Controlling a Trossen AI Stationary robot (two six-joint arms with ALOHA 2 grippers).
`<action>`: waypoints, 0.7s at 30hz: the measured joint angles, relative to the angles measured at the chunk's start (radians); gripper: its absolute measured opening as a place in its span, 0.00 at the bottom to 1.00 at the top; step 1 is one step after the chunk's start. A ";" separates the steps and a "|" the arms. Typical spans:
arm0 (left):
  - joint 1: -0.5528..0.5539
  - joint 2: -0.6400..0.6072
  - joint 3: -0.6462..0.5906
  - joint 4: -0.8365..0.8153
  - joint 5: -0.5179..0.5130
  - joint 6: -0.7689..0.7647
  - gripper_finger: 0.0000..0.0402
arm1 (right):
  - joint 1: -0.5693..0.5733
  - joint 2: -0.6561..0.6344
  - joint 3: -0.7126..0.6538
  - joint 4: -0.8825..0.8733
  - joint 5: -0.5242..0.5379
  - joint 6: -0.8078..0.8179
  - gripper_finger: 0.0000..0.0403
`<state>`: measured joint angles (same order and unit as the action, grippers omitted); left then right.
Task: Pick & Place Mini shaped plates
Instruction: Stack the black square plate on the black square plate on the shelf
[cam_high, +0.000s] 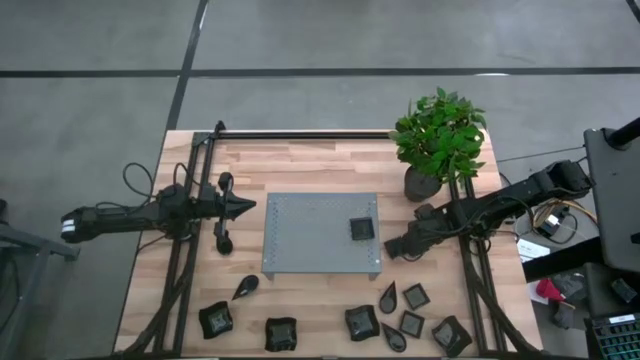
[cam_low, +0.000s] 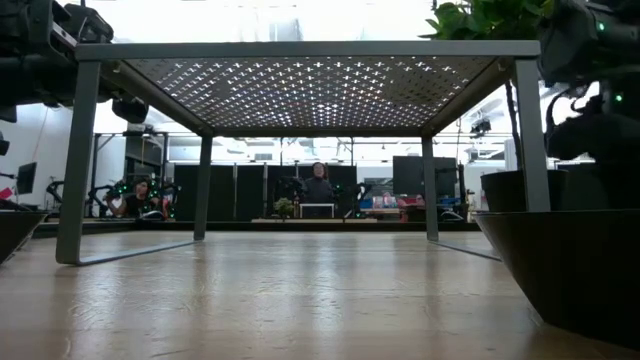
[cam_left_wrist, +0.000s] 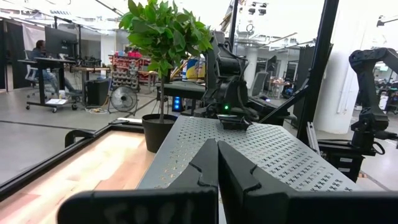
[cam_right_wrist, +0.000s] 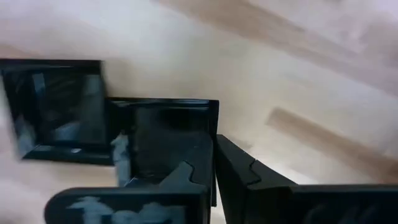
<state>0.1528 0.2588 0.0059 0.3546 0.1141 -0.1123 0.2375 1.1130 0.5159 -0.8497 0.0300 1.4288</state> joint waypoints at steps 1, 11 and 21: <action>0.000 0.000 0.000 0.000 0.000 0.000 0.00 | 0.000 0.000 0.014 -0.001 -0.010 0.000 0.02; 0.000 0.000 0.000 0.000 0.000 0.000 0.00 | 0.000 0.000 0.162 -0.033 -0.122 0.009 0.02; 0.000 0.000 0.000 0.000 0.000 0.000 0.00 | 0.002 -0.010 0.334 -0.211 -0.140 0.010 0.02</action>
<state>0.1529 0.2585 0.0059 0.3546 0.1142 -0.1123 0.2397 1.1034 0.8498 -1.0606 -0.1097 1.4388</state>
